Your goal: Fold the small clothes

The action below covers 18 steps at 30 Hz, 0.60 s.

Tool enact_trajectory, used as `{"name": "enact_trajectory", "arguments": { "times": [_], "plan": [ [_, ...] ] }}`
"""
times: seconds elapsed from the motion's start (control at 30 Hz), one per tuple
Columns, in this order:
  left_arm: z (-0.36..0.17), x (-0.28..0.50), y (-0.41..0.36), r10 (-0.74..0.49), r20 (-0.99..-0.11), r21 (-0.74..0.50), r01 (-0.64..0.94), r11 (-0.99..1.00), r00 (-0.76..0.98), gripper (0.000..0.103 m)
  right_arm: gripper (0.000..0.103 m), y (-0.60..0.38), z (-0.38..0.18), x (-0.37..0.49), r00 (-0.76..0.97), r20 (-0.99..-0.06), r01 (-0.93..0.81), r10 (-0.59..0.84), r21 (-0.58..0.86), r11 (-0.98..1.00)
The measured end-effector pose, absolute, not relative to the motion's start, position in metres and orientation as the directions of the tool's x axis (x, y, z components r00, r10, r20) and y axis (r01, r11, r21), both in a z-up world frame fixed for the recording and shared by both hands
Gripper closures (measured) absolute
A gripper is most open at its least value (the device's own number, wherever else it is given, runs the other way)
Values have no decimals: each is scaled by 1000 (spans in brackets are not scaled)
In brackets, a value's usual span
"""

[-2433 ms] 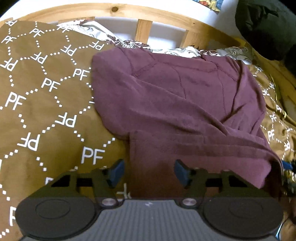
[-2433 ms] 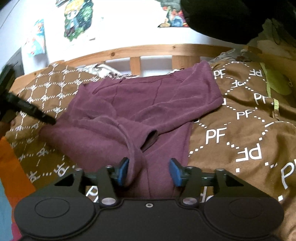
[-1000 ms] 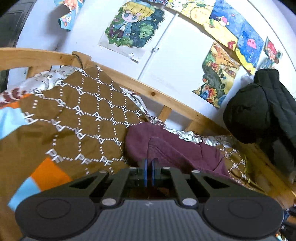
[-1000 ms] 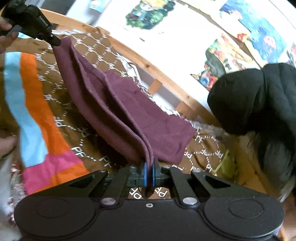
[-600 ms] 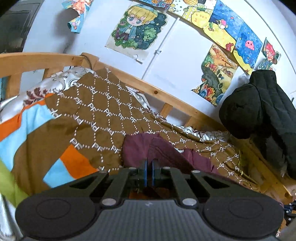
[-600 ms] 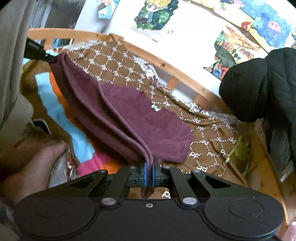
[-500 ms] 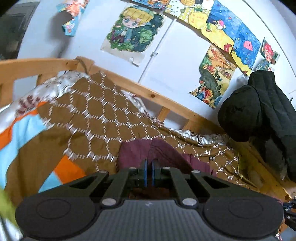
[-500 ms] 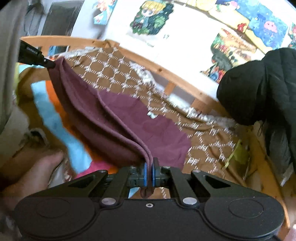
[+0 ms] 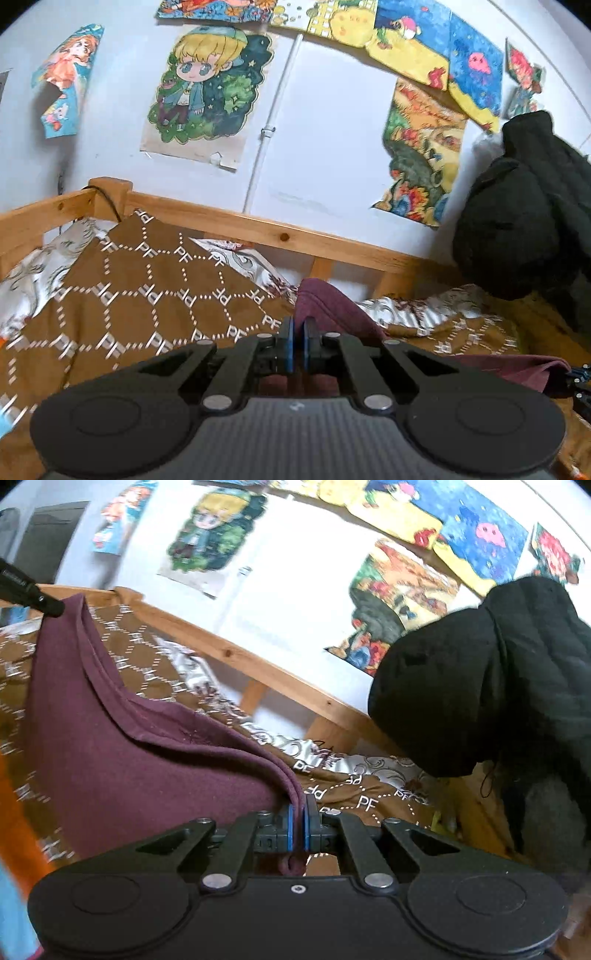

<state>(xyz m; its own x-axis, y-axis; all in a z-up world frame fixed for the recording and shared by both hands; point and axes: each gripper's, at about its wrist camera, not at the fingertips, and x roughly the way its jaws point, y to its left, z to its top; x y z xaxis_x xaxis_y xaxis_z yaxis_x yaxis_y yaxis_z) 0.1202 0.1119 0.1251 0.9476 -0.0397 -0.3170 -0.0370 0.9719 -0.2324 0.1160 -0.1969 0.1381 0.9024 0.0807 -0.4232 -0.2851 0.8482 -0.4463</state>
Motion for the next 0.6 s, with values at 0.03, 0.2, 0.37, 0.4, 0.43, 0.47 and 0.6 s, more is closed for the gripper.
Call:
{"name": "enact_trajectory", "arguments": {
  "times": [0.03,0.2,0.37,0.4,0.43,0.47,0.6],
  "plan": [
    [121,132,111,-29,-312,-218,-42,975,950,99,99,-196,131,130,902,-426,-276,67,-450,849],
    [84,178,110,-2,-321,-215,-71,974,947,99,99,-195,97,191,866,-499,-268,28,-417,869],
    [49,213,107,29,-373,-159,-95,983,927,99,99,-186,65,233,843,-538,-280,-3,-444,851],
    [44,221,108,35,-388,-149,-100,984,921,99,99,-186,59,241,838,-546,-282,-5,-442,852],
    [41,226,109,37,-399,-145,-103,984,916,99,99,-185,54,246,833,-553,-283,-7,-437,854],
    [37,232,110,39,-410,-143,-107,984,911,99,98,-185,49,254,828,-561,-284,-7,-430,857],
    [23,254,113,39,-454,-132,-110,985,890,98,98,-188,29,274,805,-593,-284,-7,-396,873]
  ]
}}
